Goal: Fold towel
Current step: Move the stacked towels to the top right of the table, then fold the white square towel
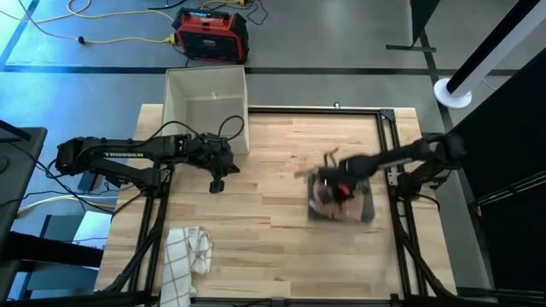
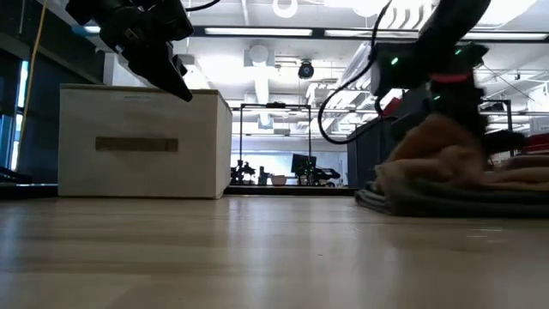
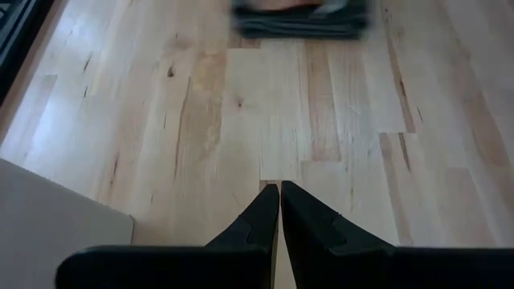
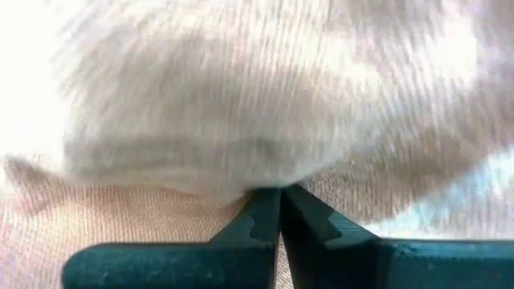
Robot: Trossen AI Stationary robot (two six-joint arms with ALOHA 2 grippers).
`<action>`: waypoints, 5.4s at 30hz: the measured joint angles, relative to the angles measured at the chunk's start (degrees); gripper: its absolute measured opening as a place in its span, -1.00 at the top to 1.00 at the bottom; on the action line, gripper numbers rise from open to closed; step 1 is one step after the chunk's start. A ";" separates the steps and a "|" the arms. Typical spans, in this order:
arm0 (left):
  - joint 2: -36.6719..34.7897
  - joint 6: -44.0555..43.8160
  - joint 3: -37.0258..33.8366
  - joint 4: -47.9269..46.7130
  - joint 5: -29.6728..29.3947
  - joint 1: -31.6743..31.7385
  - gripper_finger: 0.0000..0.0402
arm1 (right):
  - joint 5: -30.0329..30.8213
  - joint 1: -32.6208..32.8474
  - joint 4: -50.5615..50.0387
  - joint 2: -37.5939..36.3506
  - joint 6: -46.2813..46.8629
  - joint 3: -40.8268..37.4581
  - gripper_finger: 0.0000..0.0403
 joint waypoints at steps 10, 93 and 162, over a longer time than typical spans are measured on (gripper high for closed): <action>0.00 -1.85 0.00 -0.01 -2.45 0.20 0.96 | 10.65 -30.02 8.08 -1.14 -25.31 -0.05 1.00; 0.05 -11.82 0.02 -3.85 -3.34 -2.22 0.95 | 25.94 -12.67 11.49 -29.82 -14.66 1.09 1.00; 28.85 -69.75 31.72 -6.09 3.92 -27.41 0.97 | 31.87 26.46 7.11 -30.81 -21.45 0.94 1.00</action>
